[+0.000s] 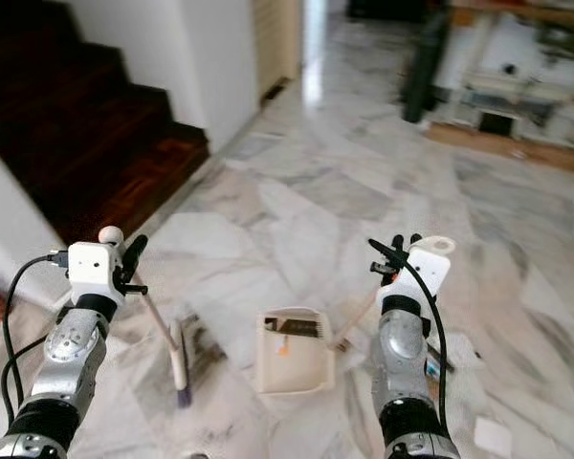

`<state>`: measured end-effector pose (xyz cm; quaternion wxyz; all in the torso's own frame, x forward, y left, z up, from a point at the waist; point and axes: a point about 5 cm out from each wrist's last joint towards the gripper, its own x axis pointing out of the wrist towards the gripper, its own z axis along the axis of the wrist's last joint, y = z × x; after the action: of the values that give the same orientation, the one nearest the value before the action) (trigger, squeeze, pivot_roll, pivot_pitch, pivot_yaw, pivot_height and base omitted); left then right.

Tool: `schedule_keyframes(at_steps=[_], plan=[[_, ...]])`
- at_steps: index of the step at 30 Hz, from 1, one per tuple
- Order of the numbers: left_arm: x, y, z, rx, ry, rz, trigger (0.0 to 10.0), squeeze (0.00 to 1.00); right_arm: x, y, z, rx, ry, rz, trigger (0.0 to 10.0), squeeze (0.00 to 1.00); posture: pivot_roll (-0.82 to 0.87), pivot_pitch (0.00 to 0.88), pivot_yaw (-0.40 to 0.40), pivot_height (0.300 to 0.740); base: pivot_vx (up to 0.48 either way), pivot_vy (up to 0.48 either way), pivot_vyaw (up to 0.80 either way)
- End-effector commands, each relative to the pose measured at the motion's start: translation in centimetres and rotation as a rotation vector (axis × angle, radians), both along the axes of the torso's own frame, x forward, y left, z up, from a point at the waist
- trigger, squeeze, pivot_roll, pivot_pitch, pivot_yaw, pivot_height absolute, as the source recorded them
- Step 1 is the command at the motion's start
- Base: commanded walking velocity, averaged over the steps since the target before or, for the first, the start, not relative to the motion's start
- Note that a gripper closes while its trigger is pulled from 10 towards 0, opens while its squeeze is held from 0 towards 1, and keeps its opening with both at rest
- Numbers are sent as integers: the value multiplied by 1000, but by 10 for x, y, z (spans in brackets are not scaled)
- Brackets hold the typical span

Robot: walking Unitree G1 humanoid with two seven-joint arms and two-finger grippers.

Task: Sweep floor

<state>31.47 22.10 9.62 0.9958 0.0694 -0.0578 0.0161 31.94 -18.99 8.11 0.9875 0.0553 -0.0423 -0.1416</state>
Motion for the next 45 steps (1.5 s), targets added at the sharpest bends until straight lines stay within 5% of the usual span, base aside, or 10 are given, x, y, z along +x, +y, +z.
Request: schedule_keyframes(at_steps=[1, 28, 45], plan=[[2, 1, 9, 14, -53, 8, 10000, 0, 3, -1, 12, 11, -55, -5, 10000, 0, 34, 0, 16, 740, 0, 0, 800], [-12, 7, 5, 24, -62, 70, 10000, 0, 0, -5, 9, 1, -28, 16, 10000, 0, 53, 0, -17, 740, 0, 0, 767], [-15, 6, 3, 7, -53, 86, 10000, 0, 4, -4, 10, 35, -16, 32, 10000, 0, 57, 0, -28, 740, 0, 177, 0]])
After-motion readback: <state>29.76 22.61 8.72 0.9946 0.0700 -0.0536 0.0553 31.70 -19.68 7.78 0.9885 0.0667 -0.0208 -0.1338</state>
